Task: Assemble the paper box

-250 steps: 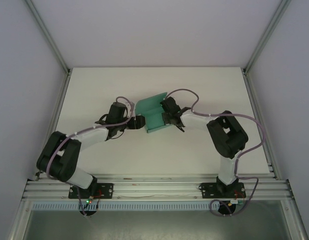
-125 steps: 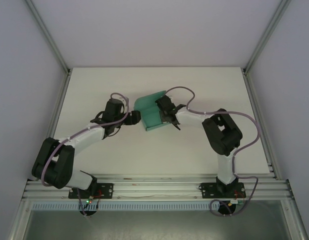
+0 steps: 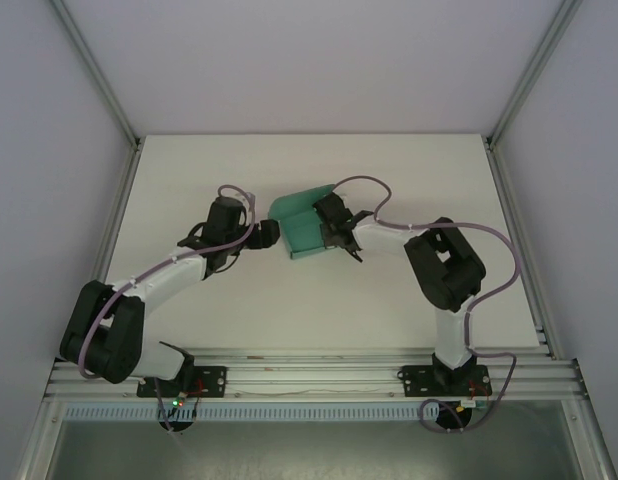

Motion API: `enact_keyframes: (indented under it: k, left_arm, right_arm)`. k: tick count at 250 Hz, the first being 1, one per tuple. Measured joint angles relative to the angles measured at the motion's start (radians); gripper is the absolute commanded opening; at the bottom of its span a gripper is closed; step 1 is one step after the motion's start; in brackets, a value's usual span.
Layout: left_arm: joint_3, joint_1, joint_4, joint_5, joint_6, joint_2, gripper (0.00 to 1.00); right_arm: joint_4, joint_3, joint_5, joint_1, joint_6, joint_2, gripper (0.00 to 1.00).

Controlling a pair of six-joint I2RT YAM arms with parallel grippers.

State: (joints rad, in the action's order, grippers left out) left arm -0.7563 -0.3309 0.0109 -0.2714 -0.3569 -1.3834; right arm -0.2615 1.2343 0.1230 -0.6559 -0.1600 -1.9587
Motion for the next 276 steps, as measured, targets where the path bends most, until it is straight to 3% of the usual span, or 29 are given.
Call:
enact_keyframes:
  k: [171, 221, 253, 276]
  left_arm:
    - [0.006, 0.000, -0.035, 0.048, 0.000, 0.021, 0.81]
    - [0.007, 0.000, -0.049, 0.051, 0.000, 0.033, 0.81]
    - [0.007, 0.000, -0.049, 0.051, 0.000, 0.047, 0.82]
    - [0.014, 0.000, -0.048, 0.047, 0.000, 0.057, 0.83]
  right_arm:
    - [-0.169, 0.190, 0.215, -0.031, -0.173, -0.142, 0.00]
    - [-0.169, 0.105, 0.201, -0.026, -0.122, -0.088, 0.22]
    - [-0.177, 0.044, 0.161, -0.014, -0.098, -0.034, 0.27]
    - [-0.202, 0.035, 0.124, -0.008, -0.090, -0.009, 0.45]
